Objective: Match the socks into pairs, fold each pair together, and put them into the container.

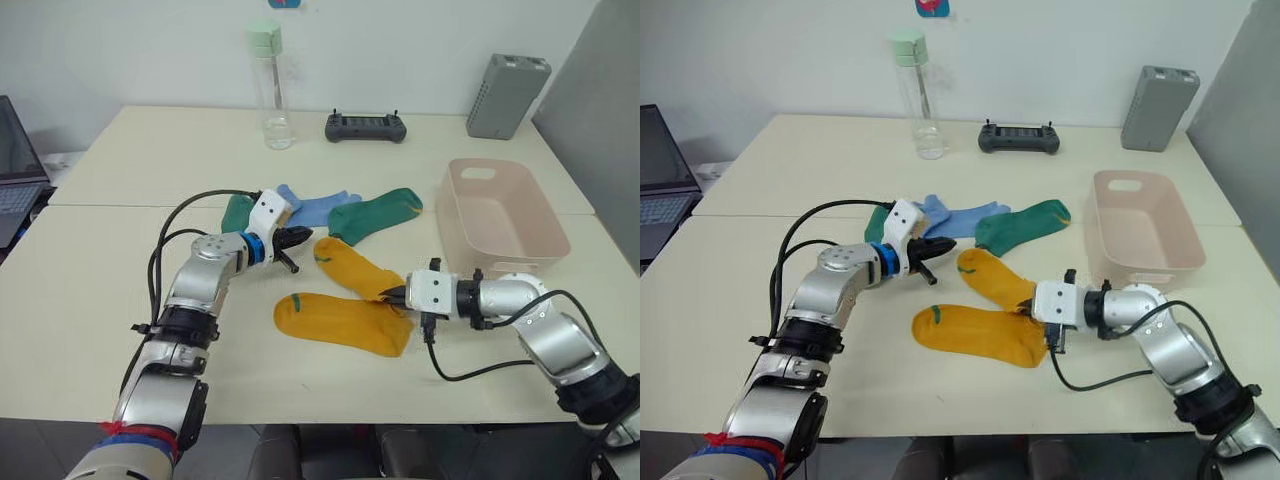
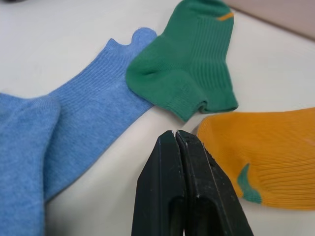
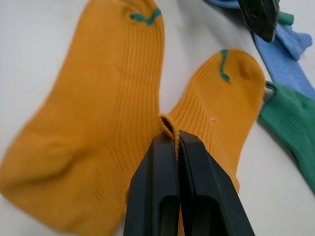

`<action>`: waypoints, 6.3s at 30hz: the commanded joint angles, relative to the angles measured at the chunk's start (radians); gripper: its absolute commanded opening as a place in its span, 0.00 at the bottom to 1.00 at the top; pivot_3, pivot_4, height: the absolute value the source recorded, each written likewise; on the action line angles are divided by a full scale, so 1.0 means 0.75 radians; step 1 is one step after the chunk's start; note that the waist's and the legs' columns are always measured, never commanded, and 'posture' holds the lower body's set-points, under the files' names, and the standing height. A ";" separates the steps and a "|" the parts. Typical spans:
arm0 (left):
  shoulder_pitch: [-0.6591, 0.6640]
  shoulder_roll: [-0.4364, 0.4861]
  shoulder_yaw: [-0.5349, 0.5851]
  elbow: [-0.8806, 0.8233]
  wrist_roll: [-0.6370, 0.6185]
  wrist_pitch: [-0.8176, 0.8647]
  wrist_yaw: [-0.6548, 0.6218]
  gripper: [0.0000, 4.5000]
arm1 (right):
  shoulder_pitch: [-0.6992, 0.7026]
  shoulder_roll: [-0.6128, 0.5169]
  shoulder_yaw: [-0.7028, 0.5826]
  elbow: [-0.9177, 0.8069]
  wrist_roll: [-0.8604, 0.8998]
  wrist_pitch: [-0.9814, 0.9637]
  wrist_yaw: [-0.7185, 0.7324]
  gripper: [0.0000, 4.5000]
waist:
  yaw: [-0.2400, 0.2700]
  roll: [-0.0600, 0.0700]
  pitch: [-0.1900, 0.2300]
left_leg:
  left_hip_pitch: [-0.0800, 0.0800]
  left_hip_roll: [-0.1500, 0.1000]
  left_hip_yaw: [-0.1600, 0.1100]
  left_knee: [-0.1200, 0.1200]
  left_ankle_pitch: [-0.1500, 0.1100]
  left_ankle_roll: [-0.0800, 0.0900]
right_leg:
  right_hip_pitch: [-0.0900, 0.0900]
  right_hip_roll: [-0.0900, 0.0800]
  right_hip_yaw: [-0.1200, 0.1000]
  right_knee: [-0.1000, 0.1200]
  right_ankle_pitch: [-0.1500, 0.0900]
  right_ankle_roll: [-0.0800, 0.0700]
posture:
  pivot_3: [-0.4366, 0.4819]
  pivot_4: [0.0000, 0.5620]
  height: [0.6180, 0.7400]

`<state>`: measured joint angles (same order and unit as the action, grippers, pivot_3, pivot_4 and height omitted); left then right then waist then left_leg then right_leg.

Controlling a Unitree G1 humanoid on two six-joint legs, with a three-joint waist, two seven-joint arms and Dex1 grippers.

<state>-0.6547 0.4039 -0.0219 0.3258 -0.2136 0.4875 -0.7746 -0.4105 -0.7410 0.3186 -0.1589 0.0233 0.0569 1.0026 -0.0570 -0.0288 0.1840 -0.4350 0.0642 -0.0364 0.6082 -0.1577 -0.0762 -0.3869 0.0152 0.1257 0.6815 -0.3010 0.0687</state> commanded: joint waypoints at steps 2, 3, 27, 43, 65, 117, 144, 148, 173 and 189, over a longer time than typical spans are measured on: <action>-0.005 -0.008 0.067 -0.088 -0.065 0.077 0.043 0.00 | -0.031 -0.001 -0.030 0.038 0.025 -0.128 0.071 0.01 | 0.001 0.000 0.000 | 0.000 0.000 -0.001 0.000 0.000 0.000 | 0.000 0.000 0.000 0.000 0.000 0.000 | 0.48 0.27 1.00; -0.014 -0.012 0.068 -0.086 -0.076 0.086 0.037 0.04 | -0.028 0.000 -0.026 0.040 0.024 -0.142 0.084 0.00 | 0.001 0.000 0.000 | 0.000 0.000 -0.001 0.000 0.000 0.000 | 0.000 0.000 -0.001 0.000 0.000 0.000 | 0.48 0.27 1.00; -0.063 -0.050 -0.083 0.058 -0.009 0.022 -0.052 0.01 | 0.034 0.020 -0.051 0.083 -0.015 -0.216 0.071 0.00 | 0.005 0.000 0.000 | 0.000 -0.001 -0.001 0.001 0.000 0.000 | 0.002 0.000 -0.001 0.000 0.001 0.000 | 0.48 0.27 1.00; 0.291 -0.044 0.200 -0.595 -0.276 0.422 0.190 0.01 | -0.186 0.031 -0.084 0.629 -0.153 -0.779 -0.032 0.00 | -0.001 0.000 0.000 | 0.002 0.000 -0.001 0.001 0.000 0.000 | 0.003 0.000 0.000 0.000 0.002 0.000 | 0.48 0.27 1.00; 0.350 -0.080 0.158 -0.445 -0.216 0.193 0.303 0.49 | -0.217 0.090 -0.095 0.818 0.022 -0.902 0.147 0.78 | 0.003 0.000 0.000 | 0.009 -0.002 -0.002 0.002 0.000 -0.001 | 0.012 -0.001 -0.001 -0.001 0.005 -0.004 | 0.48 0.27 1.00; -0.136 0.172 -0.195 0.643 0.152 -1.464 -0.521 0.01 | -0.165 0.100 -0.149 0.488 0.072 -0.579 0.084 0.00 | 0.020 0.002 0.000 | 0.002 0.000 0.008 0.000 0.000 0.000 | 0.000 -0.002 0.004 0.001 0.005 -0.006 | 0.48 0.27 1.00; 0.845 0.701 0.236 -1.089 -0.645 0.249 -0.508 0.01 | 0.467 0.081 -0.392 -0.766 1.041 0.922 -0.303 0.00 | 0.004 0.002 0.000 | 0.003 0.002 0.003 0.001 0.000 0.000 | 0.001 -0.003 0.000 0.001 -0.006 -0.012 | 0.48 0.27 1.00; 0.844 0.701 0.225 -1.062 -0.631 0.241 -0.477 0.01 | 0.505 0.090 -0.399 -0.761 1.071 0.950 -0.337 0.00 | 0.004 0.001 0.000 | 0.003 0.002 0.005 0.001 0.000 0.000 | -0.002 -0.004 0.001 0.000 -0.006 -0.012 | 0.48 0.27 1.00; 0.365 0.524 -0.137 -0.498 -0.167 -0.004 -0.441 0.01 | 0.168 0.126 -0.205 -0.150 0.569 0.611 -0.127 0.00 | 0.000 0.000 -0.001 | 0.002 0.002 0.009 -0.005 0.000 0.000 | -0.003 -0.003 0.001 0.000 -0.005 -0.005 | 0.48 0.27 1.00; 0.343 0.506 -0.170 -0.453 -0.078 -0.037 -0.468 0.01 | 0.080 0.186 -0.172 -0.023 0.483 0.602 -0.088 0.00 | 0.000 0.000 -0.001 | 0.002 0.002 0.009 -0.002 0.000 0.000 | -0.002 -0.003 0.002 0.000 -0.003 -0.002 | 0.48 0.27 1.00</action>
<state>-0.3857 0.7828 -0.1576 -0.0022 -0.2748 0.4711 -1.1236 -0.3343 -0.6010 0.1916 -0.1713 0.3966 0.5312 0.9251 -0.0569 -0.0287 0.1835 -0.4339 0.0655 -0.0296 0.6066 -0.1580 -0.0759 -0.3884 0.0130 0.1273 0.6816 -0.3031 0.0671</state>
